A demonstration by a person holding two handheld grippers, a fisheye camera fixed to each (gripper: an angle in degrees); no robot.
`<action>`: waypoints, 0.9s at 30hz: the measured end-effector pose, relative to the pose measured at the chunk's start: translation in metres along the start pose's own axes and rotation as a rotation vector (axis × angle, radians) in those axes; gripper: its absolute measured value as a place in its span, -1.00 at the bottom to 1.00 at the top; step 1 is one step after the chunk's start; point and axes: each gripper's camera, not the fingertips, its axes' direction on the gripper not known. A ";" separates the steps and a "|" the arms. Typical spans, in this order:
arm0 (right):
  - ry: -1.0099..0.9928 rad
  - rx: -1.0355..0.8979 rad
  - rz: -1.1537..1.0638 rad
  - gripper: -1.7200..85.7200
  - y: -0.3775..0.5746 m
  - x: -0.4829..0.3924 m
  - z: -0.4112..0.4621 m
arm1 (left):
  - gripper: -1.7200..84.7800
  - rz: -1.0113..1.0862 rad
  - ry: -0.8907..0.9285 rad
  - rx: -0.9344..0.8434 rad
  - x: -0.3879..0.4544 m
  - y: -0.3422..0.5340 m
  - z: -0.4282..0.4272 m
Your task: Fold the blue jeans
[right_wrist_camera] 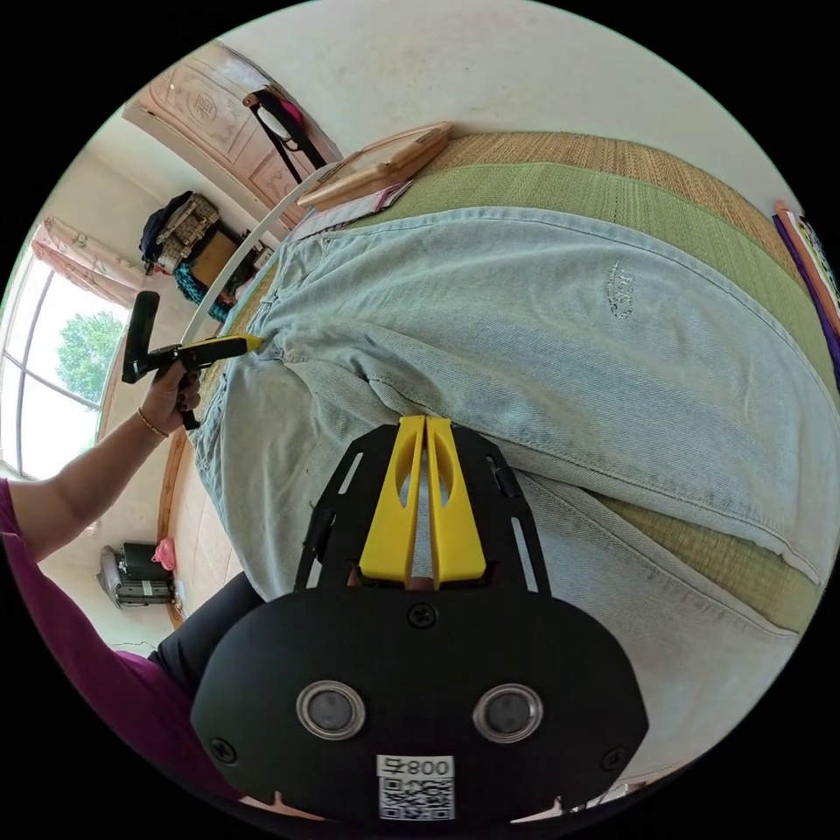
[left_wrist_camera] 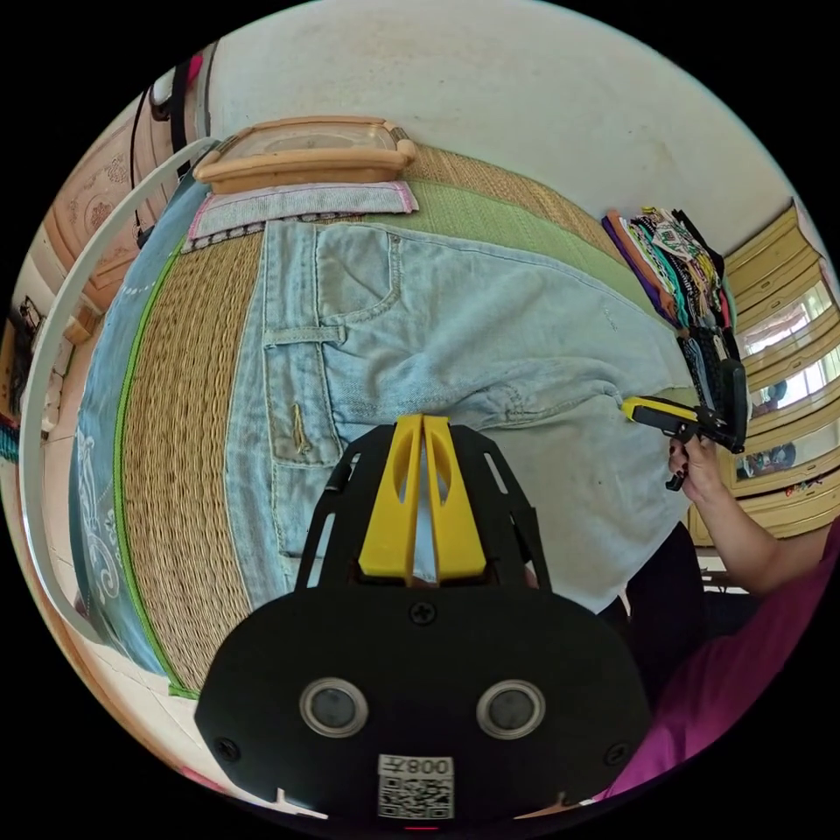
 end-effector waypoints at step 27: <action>0.075 0.091 -0.119 -0.86 -0.040 0.033 -0.053 | -0.89 0.098 -0.045 0.086 0.015 -0.193 0.059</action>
